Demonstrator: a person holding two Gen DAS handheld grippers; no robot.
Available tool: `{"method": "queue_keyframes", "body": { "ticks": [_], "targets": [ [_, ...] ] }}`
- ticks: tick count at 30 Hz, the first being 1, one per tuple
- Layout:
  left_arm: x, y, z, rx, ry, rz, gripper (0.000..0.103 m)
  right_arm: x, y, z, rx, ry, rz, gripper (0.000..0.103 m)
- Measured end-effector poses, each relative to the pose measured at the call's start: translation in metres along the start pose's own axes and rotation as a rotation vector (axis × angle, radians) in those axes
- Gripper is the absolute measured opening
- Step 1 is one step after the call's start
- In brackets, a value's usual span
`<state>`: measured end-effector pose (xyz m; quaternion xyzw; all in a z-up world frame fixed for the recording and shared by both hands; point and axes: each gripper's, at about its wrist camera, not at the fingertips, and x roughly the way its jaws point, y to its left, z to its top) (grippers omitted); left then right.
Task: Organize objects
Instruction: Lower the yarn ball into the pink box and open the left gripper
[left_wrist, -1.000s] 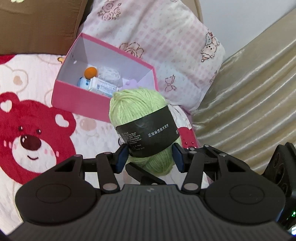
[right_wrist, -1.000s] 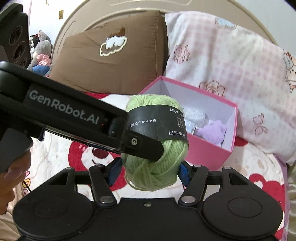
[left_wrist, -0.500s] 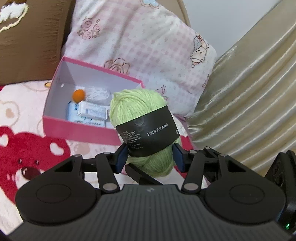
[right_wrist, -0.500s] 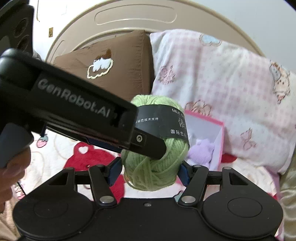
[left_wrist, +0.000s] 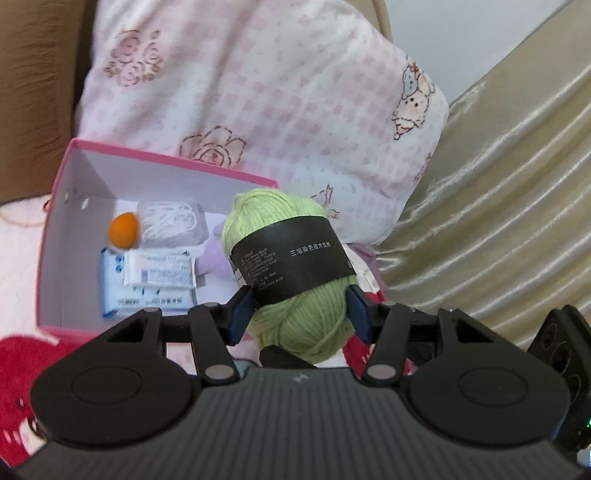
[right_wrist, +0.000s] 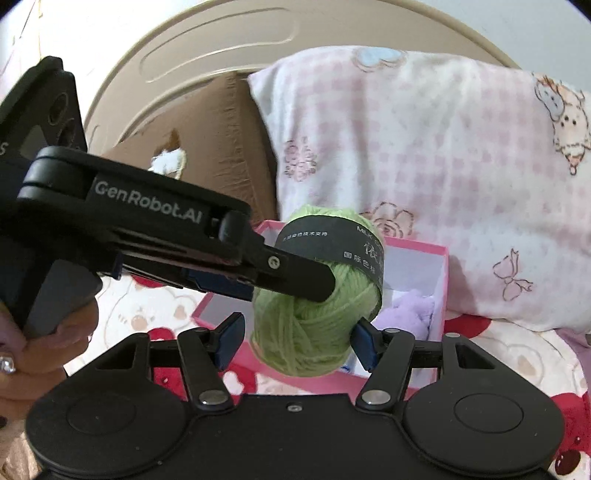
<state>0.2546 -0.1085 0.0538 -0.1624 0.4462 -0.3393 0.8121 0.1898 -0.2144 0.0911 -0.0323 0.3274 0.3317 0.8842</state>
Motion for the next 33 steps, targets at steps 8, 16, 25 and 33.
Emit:
{"method": "queue_keyframes", "body": {
  "ticks": [8,16,25,33],
  "targets": [
    [0.055,0.003,0.028,0.023,0.048,0.039,0.053,0.043,-0.035,0.004,0.032,0.054,-0.054,0.058],
    [0.102,0.039,0.05,-0.093,0.098,0.039,0.053,0.088,-0.072,0.005,0.058,0.06,-0.03,0.057],
    [0.136,0.047,0.054,-0.047,0.141,0.046,0.053,0.118,-0.073,-0.008,-0.012,0.128,-0.088,0.057],
    [0.151,0.055,0.057,0.02,0.118,0.063,0.053,0.139,-0.06,-0.016,-0.105,0.096,-0.247,0.056]
  ]
}}
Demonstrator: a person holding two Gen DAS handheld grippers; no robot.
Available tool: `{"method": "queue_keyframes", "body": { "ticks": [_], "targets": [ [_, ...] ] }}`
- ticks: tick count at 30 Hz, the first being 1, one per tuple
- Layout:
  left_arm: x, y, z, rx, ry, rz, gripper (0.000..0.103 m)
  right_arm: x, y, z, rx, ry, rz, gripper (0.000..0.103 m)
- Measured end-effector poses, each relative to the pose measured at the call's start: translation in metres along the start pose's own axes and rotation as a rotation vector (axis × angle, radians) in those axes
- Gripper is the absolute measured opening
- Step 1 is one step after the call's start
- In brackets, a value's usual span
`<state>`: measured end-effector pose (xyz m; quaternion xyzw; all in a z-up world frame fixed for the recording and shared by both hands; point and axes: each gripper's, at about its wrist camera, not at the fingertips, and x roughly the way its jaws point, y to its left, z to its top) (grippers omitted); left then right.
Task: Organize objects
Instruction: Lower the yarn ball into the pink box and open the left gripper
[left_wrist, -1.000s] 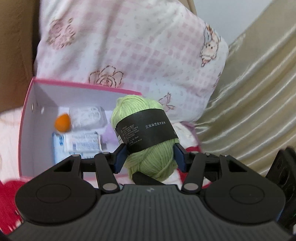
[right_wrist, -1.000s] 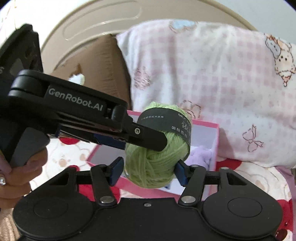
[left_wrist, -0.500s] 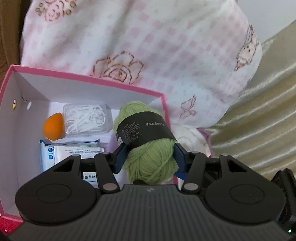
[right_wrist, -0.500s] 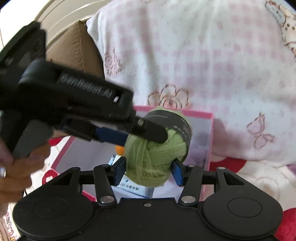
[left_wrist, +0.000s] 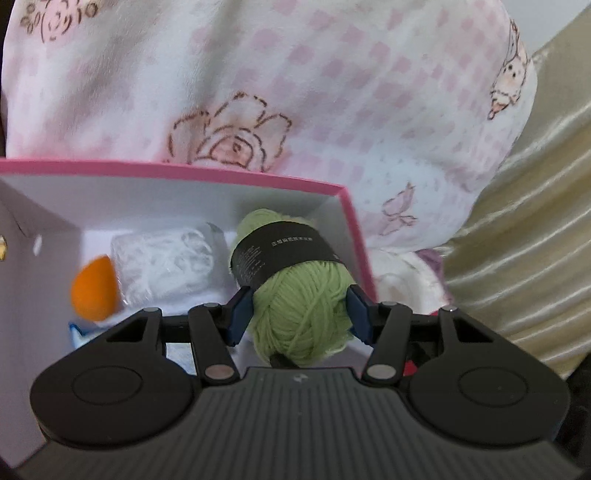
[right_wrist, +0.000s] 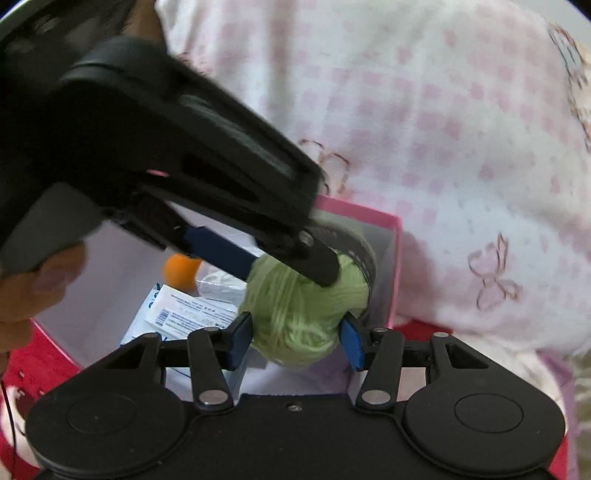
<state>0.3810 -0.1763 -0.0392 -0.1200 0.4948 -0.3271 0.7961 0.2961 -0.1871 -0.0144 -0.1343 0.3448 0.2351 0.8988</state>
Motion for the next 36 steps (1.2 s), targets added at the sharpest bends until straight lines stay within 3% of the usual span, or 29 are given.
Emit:
{"method": "queue_keyframes", "body": {
  "ticks": [7,12,15,20,24,32,36],
  "targets": [
    [0.01,0.021,-0.001,-0.066,-0.009,-0.006,0.054,0.029,0.007,0.003,-0.071,0.051,-0.059,0.053],
    [0.004,0.017,-0.005,-0.04,-0.031,0.026,0.052,0.032,0.02,-0.001,-0.144,0.071,-0.106,0.053],
    [0.007,0.017,-0.005,-0.054,-0.047,0.017,0.044,0.033,0.024,-0.004,-0.17,0.073,-0.114,0.053],
    [0.01,0.019,-0.008,-0.085,-0.067,0.05,0.043,0.023,0.011,-0.004,-0.058,0.044,-0.047,0.053],
    [0.015,0.019,-0.003,-0.104,-0.044,0.043,0.043,0.02,0.0,-0.005,0.025,0.076,0.043,0.032],
    [0.009,0.015,-0.006,-0.123,-0.006,0.051,0.047,0.037,0.001,-0.007,0.034,0.082,-0.014,0.027],
    [0.0,0.011,-0.01,-0.098,-0.011,0.071,0.043,0.031,-0.007,-0.01,0.122,0.056,0.021,0.027]
  ]
}}
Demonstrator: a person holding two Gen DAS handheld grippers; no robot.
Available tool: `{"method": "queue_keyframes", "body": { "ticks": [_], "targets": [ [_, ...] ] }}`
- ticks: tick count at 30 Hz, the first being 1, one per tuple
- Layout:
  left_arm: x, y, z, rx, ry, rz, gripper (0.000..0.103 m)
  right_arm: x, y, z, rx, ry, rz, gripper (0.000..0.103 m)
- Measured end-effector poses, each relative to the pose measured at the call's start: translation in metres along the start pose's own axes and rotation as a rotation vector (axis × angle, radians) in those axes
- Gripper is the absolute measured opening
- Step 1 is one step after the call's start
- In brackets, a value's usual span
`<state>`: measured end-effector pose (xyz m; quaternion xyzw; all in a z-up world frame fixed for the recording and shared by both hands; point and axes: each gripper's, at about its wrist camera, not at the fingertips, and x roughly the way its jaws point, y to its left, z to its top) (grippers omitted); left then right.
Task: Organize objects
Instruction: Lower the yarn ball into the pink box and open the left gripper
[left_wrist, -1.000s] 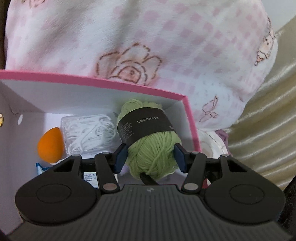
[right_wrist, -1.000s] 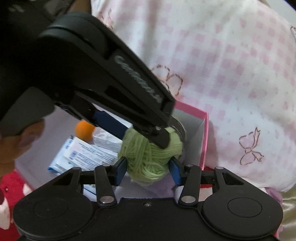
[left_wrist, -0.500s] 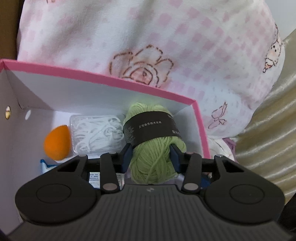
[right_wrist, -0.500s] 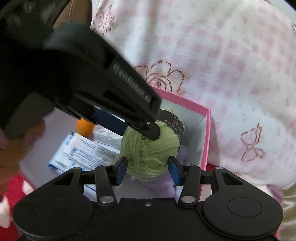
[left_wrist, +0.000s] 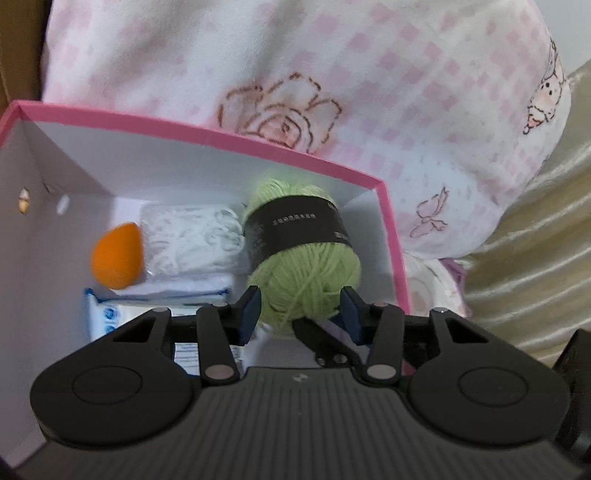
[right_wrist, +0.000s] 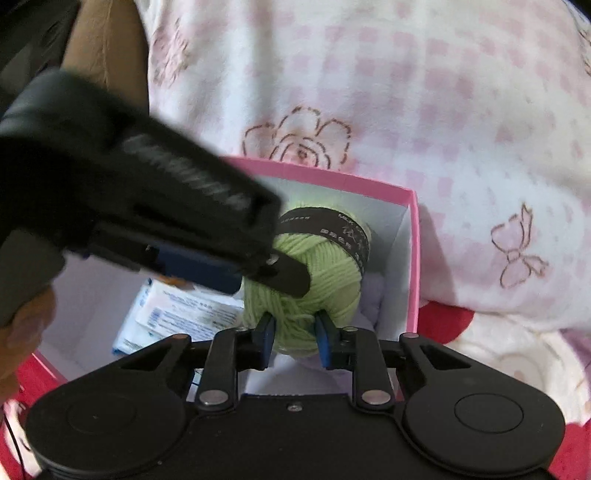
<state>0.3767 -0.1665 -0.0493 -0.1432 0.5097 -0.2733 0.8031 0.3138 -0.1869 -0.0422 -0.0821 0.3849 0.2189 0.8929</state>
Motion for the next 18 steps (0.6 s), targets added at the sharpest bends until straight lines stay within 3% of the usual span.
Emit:
{"method": "queue_keyframes", "body": {
  "ticks": [3,8,18],
  "targets": [
    [0.004,0.0,0.0,0.021,-0.031,0.047,0.04,0.002,0.002,-0.002,-0.008,-0.013,0.016,0.032],
    [0.008,0.005,-0.003,-0.043,-0.018,0.035,0.044,-0.011,0.011,-0.009,-0.048,-0.031,0.028,0.034],
    [-0.039,-0.001,-0.017,0.005,-0.037,0.043,0.046,-0.052,-0.001,-0.019,0.039,-0.06,0.104,0.038]
  ]
}}
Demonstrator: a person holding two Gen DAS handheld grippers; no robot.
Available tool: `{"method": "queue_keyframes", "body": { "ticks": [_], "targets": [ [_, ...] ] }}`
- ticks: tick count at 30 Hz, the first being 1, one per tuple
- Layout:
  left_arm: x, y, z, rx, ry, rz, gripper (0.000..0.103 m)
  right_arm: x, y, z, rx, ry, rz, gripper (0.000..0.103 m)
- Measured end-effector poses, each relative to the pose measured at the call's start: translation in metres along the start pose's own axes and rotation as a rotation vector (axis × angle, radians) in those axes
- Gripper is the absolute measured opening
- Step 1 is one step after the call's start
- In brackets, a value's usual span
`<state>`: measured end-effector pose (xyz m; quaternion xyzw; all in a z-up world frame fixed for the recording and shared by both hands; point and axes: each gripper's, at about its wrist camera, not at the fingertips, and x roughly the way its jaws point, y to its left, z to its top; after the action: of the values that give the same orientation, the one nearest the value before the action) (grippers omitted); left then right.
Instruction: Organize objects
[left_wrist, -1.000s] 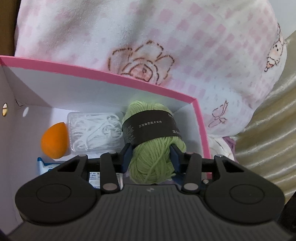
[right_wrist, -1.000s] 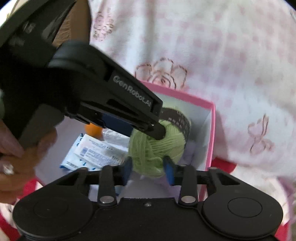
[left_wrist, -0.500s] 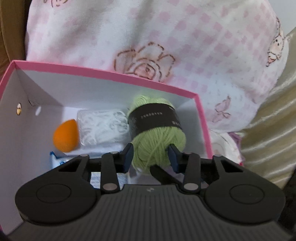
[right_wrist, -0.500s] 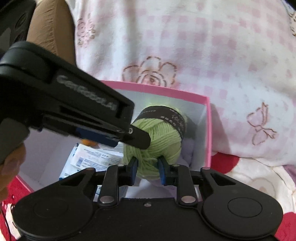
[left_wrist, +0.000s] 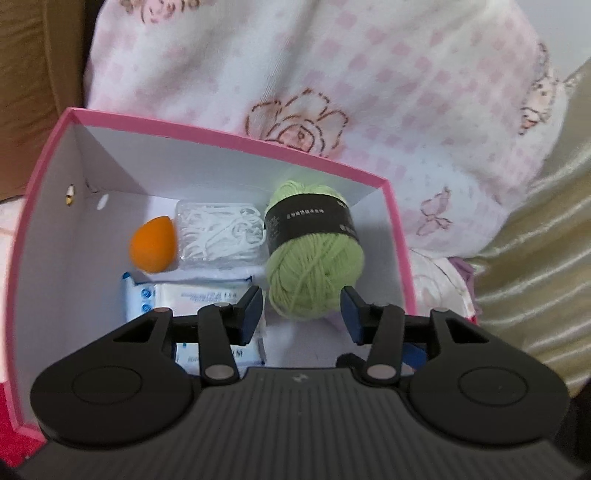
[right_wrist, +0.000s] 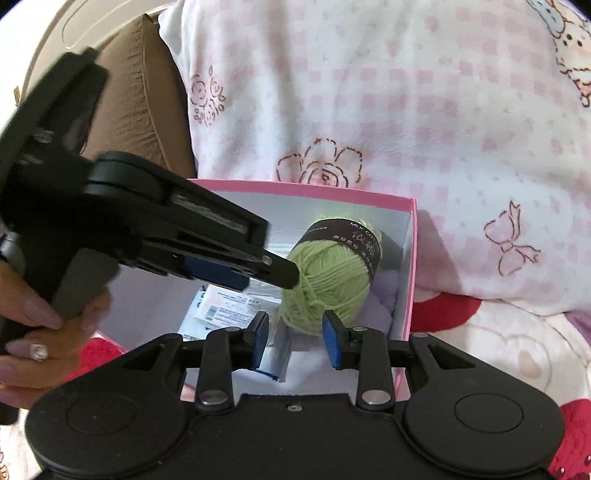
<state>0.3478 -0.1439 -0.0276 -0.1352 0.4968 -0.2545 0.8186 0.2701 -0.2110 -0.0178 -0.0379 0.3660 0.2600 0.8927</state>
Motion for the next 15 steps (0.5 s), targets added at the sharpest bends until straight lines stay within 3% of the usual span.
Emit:
{"method": "queue_keyframes", "body": {
  "ticks": [5,8,15],
  "targets": [
    [-0.028,0.006,-0.015,-0.016,0.027,0.02,0.046,-0.016,0.014,-0.007,0.002,-0.002,0.014,0.044],
    [-0.044,0.009,-0.028,-0.02,0.035,0.017,0.047,-0.03,0.025,-0.01,0.001,0.015,-0.034,0.048],
    [-0.087,0.011,-0.059,0.03,-0.002,0.022,0.051,-0.08,0.05,-0.014,-0.015,-0.024,-0.028,0.058]
  ]
}}
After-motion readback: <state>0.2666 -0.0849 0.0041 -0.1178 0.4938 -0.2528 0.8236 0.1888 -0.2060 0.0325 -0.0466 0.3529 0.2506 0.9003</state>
